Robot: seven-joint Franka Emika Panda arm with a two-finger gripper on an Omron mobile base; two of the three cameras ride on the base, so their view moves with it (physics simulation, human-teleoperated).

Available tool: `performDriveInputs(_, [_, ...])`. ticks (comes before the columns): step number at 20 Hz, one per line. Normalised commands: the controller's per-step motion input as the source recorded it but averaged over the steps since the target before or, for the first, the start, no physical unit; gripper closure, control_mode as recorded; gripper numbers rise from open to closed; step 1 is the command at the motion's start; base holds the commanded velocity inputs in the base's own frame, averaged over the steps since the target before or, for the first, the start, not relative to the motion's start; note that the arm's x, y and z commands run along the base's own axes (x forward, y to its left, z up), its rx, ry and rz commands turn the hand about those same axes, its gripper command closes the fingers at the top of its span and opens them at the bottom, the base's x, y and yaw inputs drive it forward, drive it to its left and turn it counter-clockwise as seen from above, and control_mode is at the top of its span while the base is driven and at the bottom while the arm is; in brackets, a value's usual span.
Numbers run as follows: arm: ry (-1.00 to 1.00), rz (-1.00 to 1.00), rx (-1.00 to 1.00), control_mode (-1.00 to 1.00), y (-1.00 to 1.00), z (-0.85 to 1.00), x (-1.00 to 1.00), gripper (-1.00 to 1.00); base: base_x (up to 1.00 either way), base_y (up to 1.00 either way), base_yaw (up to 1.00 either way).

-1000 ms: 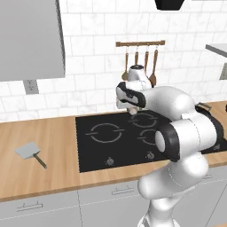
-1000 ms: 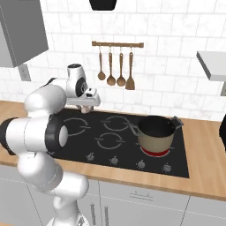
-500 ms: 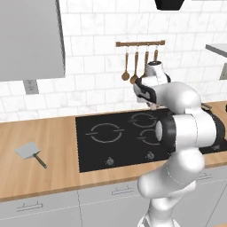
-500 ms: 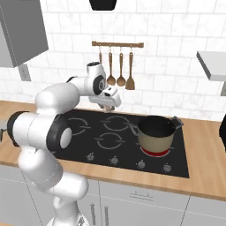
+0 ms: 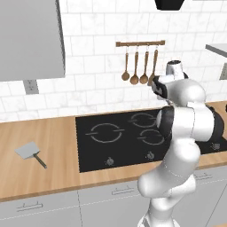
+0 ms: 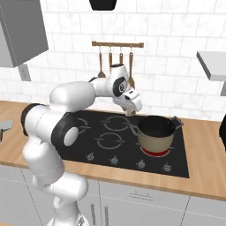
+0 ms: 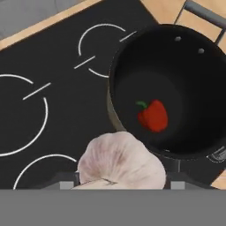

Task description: Put the bell pepper and garlic in the pot. Retrieve the spatula and lightly stir the vegetables in the pot.

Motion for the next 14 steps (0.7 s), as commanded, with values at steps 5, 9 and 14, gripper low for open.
performDriveInputs(5, [0.05,-0.22,0.0,-1.0,-0.99,0.0,0.12,1.0,0.0,0.0,0.0])
performDriveInputs(9, [0.03,-0.08,0.0,-1.0,-0.84,-0.05,0.21,1.0,0.0,0.0,0.0])
performDriveInputs(14, [0.03,0.0,-0.03,-1.0,-0.19,-0.31,0.09,1.0,0.0,0.0,0.0])
